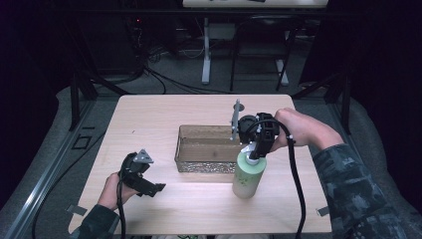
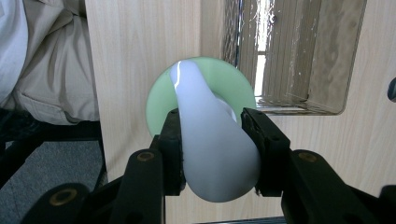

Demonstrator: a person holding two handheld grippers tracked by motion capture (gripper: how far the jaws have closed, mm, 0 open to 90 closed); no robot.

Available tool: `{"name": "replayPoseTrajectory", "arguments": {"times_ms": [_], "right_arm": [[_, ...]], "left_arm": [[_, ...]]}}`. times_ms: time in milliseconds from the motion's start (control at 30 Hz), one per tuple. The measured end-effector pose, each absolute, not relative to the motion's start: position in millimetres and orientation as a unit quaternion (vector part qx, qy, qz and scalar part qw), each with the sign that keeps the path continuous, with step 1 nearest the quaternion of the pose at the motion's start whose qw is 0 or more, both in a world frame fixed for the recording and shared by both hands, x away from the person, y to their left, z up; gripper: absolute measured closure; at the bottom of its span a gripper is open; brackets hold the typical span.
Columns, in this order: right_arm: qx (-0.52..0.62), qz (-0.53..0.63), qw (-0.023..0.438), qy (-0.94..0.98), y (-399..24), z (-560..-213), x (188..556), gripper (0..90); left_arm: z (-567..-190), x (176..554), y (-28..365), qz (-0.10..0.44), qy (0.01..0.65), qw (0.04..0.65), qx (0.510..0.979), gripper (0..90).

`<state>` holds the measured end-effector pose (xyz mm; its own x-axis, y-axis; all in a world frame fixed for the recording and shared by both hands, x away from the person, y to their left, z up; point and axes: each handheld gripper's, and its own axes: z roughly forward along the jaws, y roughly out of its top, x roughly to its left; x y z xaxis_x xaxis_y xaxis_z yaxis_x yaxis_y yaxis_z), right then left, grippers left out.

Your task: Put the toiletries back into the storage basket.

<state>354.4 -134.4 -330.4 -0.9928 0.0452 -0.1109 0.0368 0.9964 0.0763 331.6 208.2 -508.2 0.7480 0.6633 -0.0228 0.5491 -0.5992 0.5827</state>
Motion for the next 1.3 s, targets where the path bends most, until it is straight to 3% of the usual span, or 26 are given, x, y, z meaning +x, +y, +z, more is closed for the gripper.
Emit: {"name": "replayPoseTrajectory", "arguments": {"times_ms": [533,1300], "right_arm": [[0.001,0.039,0.056,0.998,-133.8,-329.1,351.1,62.5],[-0.007,0.039,0.074,0.996,-136.7,-301.5,343.1,62.6]], "left_arm": [[-508.5,333.0,208.5,0.096,0.341,0.291,0.889,0.0],[-508.4,332.9,209.1,0.095,0.339,0.29,0.89,0.0]]}}
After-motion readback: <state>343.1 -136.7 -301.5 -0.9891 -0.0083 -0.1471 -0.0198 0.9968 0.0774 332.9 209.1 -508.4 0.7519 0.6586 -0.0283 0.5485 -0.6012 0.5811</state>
